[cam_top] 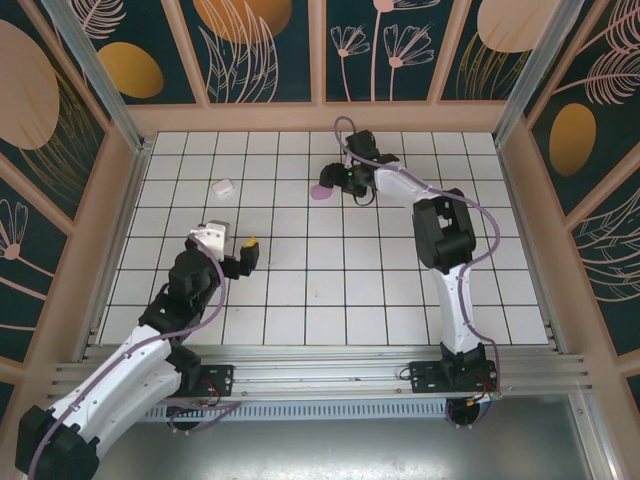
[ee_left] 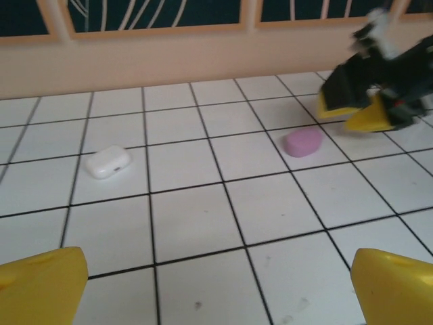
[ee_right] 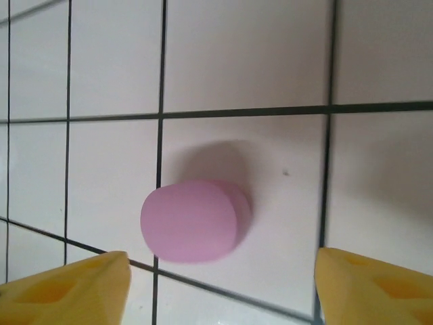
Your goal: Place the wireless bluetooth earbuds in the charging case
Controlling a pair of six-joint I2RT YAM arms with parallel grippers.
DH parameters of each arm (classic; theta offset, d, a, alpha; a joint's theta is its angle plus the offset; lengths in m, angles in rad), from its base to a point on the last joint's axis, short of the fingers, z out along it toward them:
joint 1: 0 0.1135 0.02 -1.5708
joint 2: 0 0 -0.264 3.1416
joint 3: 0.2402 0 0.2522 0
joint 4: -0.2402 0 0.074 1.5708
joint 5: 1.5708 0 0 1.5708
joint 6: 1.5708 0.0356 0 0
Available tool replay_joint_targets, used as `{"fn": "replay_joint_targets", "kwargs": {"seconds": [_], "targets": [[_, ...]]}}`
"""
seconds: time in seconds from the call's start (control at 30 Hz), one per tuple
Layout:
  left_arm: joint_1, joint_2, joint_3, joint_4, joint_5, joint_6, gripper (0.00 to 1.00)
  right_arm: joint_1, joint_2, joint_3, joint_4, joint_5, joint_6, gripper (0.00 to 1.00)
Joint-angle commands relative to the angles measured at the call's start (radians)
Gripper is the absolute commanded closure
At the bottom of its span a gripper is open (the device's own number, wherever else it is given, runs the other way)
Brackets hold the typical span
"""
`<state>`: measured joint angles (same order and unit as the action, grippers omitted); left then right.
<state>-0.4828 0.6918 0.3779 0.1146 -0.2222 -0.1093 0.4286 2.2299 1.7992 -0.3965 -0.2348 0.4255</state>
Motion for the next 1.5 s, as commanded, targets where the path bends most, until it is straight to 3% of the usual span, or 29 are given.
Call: {"fn": "replay_joint_targets", "kwargs": {"seconds": [0.0, 0.2, 0.3, 0.53, 0.67, 0.8, 0.93, 1.1, 1.33, 1.47], "targets": [[0.078, 0.049, 0.075, 0.031, 0.007, 0.051, 0.01, -0.019, -0.175, -0.083, -0.028, 0.133, -0.065, 0.18], [0.246, 0.155, 0.079, 0.178, 0.082, -0.018, 0.01, -0.09, -0.449, -0.351, 0.096, 0.205, -0.12, 0.13], [0.284, 0.161, 0.043, 0.272, 0.114, -0.021, 0.01, -0.135, -0.593, -0.515, 0.185, 0.213, -0.161, 0.1], [0.421, 0.178, -0.101, 0.517, 0.07, -0.112, 0.01, -0.276, -0.959, -0.962, 0.521, 0.182, -0.239, 0.01], [0.463, 0.244, -0.163, 0.636, 0.006, -0.116, 0.01, -0.341, -1.099, -1.169, 0.715, 0.279, -0.298, 0.01], [0.467, 0.304, -0.199, 0.743, -0.049, -0.043, 0.01, -0.372, -1.115, -1.287, 0.808, 0.397, -0.367, 0.01], [0.468, 0.375, -0.239, 0.882, -0.073, -0.007, 0.01, -0.422, -1.106, -1.357, 0.864, 0.358, -0.34, 0.01], [0.467, 0.491, -0.281, 1.092, -0.009, 0.029, 0.01, -0.428, -1.089, -1.54, 1.202, 0.328, -0.396, 0.01], [0.467, 0.727, -0.329, 1.429, 0.077, 0.039, 0.01, -0.473, -0.929, -1.614, 1.533, 0.27, -0.379, 0.01], [0.468, 0.78, -0.297, 1.408, 0.109, 0.053, 0.02, -0.5, -0.833, -1.616, 1.614, 0.254, -0.346, 0.01]]}}
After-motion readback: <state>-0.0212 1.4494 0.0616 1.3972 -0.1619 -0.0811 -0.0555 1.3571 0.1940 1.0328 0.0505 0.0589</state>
